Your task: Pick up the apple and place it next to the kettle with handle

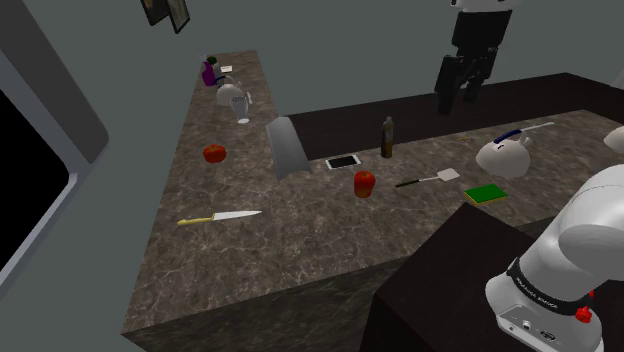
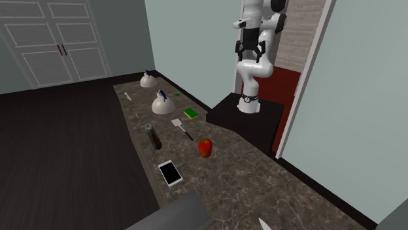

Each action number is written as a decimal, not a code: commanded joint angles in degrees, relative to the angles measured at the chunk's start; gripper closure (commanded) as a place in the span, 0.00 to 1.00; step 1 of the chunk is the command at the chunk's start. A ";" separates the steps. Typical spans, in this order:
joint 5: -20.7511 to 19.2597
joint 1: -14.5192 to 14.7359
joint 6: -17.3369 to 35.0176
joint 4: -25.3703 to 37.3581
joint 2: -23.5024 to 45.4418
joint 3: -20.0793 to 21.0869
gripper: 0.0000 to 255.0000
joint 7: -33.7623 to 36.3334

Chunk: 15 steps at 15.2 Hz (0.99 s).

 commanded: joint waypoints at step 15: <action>0.18 -3.69 34.43 -17.17 11.82 2.72 0.00 5.28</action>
